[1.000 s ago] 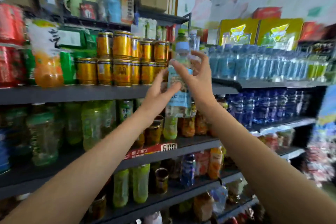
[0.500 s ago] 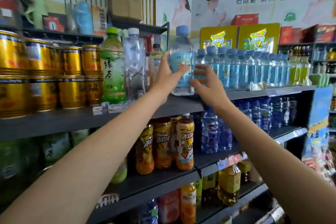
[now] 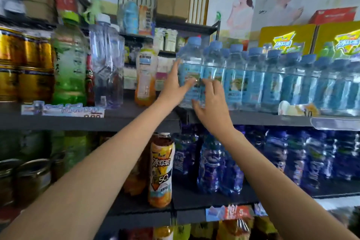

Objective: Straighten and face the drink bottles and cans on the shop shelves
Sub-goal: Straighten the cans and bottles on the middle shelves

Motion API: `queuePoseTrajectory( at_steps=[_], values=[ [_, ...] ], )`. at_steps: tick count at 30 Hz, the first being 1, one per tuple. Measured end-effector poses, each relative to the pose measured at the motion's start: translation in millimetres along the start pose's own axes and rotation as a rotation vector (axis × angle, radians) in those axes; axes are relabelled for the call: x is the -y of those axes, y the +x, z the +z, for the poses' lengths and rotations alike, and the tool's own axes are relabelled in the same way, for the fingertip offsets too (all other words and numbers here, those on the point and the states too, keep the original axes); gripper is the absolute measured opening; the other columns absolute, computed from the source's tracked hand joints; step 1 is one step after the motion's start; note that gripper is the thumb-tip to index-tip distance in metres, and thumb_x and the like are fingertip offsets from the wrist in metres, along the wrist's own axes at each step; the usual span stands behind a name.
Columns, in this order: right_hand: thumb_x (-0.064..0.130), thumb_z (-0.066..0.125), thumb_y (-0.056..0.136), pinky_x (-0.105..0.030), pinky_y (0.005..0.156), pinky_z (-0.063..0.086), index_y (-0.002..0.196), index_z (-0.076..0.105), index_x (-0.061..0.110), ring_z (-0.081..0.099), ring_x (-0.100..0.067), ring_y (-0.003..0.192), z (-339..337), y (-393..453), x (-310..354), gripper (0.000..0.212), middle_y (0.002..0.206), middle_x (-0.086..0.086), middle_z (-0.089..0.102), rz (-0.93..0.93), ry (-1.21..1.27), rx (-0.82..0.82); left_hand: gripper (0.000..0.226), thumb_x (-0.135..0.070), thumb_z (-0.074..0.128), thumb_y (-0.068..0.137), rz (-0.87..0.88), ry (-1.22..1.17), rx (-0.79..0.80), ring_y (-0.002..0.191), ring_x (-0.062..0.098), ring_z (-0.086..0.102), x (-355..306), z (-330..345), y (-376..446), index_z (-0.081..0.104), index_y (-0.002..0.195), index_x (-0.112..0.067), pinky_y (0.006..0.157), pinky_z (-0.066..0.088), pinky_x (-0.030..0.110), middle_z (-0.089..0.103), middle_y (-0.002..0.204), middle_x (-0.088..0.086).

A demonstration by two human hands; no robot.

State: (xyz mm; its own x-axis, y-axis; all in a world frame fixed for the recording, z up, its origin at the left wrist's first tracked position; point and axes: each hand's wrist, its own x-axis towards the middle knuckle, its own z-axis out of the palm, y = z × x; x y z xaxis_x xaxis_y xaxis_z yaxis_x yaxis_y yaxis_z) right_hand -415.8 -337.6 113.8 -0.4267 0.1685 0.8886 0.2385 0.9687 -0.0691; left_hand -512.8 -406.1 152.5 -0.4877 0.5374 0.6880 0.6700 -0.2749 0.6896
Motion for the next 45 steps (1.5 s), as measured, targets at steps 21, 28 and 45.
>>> queuePoseTrajectory(
  at_steps=[21, 28, 45],
  values=[
    [-0.008, 0.038, 0.084, -0.015, 0.067, 0.032, 0.097, 0.062, -0.001, 0.052, -0.021, 0.088, -45.9, -39.3, -2.8, 0.028, 0.101, -0.013, 0.057, 0.128, 0.203, -0.202, 0.037, 0.0, 0.045, 0.087, 0.242, 0.341, -0.372, 0.108, 0.017, 0.048, -3.9, -0.5, -84.2, 0.046, 0.123, -0.005, 0.095, 0.043, 0.035, 0.047, 0.118, 0.006],
    [0.001, 0.038, 0.079, -0.028, 0.058, 0.037, 0.074, 0.062, 0.002, 0.054, -0.022, 0.066, -22.1, -131.8, 8.8, 0.025, 0.074, -0.009, 0.062, 0.172, 0.21, -0.02, 0.031, 0.005, 0.04, 0.074, 0.2, 0.327, -0.508, 0.089, 0.015, 0.046, 48.3, -28.5, -188.6, 0.052, 0.102, -0.001, 0.08, 0.035, 0.012, 0.043, 0.1, 0.004],
    [0.01, 0.055, 0.09, -0.03, 0.081, 0.037, 0.116, 0.054, 0.003, 0.041, -0.03, 0.115, -4.6, -194.8, -47.9, 0.026, 0.122, -0.013, 0.045, 0.554, 0.121, 0.335, 0.04, -0.003, 0.056, 0.086, 0.069, 0.399, 0.011, 0.104, 0.015, 0.05, 72.5, 57.7, -219.4, 0.045, 0.124, -0.003, 0.089, 0.048, 0.035, 0.048, 0.118, 0.007]
  ],
)
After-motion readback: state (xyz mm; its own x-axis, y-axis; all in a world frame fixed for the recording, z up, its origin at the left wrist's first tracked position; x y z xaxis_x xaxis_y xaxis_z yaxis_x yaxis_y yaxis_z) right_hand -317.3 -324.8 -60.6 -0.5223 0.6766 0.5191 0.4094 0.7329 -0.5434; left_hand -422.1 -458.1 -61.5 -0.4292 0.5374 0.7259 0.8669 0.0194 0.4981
